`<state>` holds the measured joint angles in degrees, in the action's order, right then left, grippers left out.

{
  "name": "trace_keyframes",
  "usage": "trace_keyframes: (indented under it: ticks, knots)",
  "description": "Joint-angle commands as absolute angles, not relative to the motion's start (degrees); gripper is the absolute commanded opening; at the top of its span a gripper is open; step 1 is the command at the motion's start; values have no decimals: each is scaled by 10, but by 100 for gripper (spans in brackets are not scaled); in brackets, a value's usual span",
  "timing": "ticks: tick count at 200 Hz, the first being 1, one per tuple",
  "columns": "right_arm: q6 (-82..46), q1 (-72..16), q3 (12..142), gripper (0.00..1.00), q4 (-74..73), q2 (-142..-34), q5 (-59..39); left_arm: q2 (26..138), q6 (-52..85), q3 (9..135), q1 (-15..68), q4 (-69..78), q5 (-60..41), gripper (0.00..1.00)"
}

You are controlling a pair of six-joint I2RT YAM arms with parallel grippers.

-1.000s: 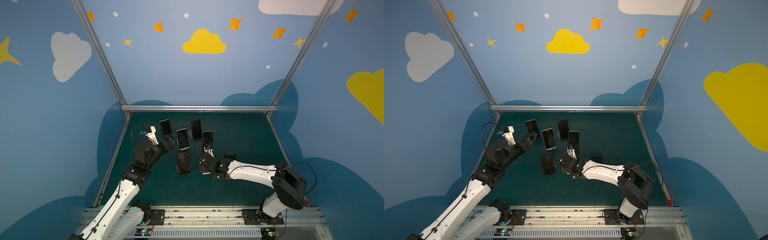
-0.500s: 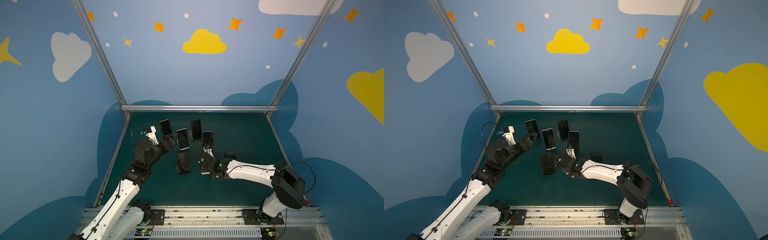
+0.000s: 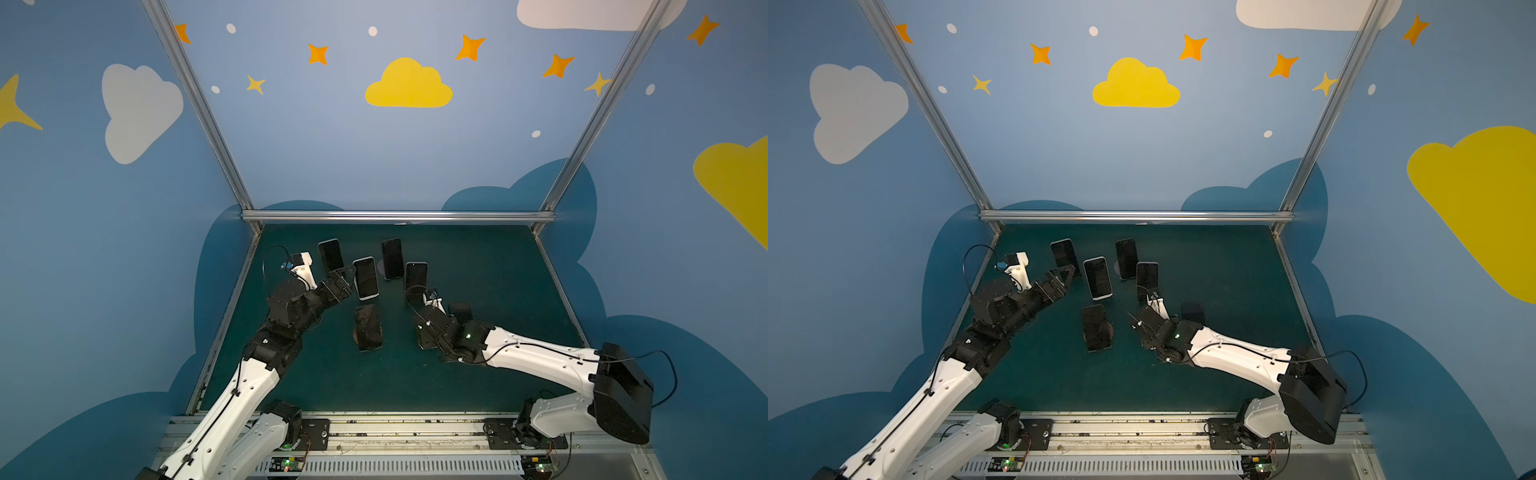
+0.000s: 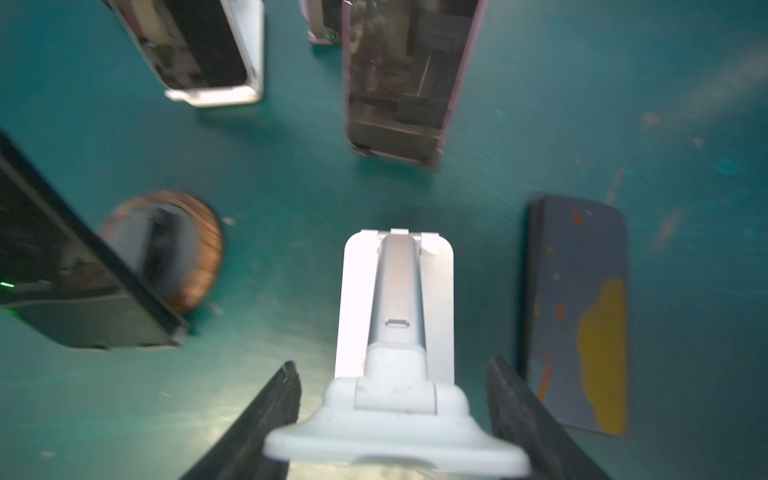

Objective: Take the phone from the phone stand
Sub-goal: 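Close the right gripper on the white stand and lift it, then carry the white stand to the table edge farthest from the robot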

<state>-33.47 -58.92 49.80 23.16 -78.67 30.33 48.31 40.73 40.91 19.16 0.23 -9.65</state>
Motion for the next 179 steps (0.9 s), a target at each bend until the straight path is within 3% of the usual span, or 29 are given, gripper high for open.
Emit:
trace_keyframes:
  ticks: [1,47,78,120,179]
  knots:
    - [-306,-572,490,58,258,-741,315,485,400,407,192,12,-101,100]
    - [-253,-494,465,57,241,-695,299,484,399,407,193,13,-102,100]
    - [-202,-428,457,57,143,-705,272,482,399,407,192,13,-103,100]
    - [-144,-307,530,58,87,-797,174,481,398,408,192,14,-106,100]
    - [-124,-224,675,58,73,-955,80,478,392,410,192,13,-107,100]
